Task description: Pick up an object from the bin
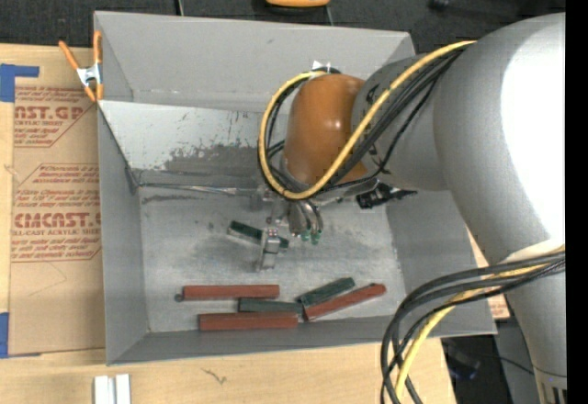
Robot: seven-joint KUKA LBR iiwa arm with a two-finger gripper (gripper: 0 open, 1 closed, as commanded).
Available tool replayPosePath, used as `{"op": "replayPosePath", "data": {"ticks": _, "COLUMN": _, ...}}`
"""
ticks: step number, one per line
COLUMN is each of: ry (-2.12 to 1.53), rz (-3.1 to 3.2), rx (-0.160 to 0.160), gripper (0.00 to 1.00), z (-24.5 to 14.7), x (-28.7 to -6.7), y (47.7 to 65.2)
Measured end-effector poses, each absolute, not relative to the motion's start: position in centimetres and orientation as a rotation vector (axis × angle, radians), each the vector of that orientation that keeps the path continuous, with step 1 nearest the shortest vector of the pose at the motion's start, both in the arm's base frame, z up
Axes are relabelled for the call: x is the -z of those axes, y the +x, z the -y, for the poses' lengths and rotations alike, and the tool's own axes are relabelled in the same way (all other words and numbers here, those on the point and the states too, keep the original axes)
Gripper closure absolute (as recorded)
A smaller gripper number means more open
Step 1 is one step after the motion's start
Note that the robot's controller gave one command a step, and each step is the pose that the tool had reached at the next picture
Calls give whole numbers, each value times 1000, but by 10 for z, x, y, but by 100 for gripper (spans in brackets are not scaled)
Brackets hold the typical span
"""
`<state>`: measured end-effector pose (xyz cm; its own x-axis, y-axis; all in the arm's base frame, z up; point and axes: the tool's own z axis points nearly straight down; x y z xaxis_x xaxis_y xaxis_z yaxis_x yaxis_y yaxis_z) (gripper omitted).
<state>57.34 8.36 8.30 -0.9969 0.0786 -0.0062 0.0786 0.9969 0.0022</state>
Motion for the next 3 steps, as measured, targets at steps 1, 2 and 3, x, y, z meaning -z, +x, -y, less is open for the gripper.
{"op": "replayPosePath", "data": {"ticks": 1, "ry": 172, "rz": -3141, "rx": -1, "gripper": 0, "z": -93, "x": -76, "y": 575}}
{"op": "replayPosePath", "data": {"ticks": 2, "ry": 243, "rz": -3128, "rx": -3, "gripper": 0, "z": -88, "x": -101, "y": 592}}
{"op": "replayPosePath", "data": {"ticks": 3, "ry": 185, "rz": -3135, "rx": 0, "gripper": 0, "z": -92, "x": -79, "y": 578}}
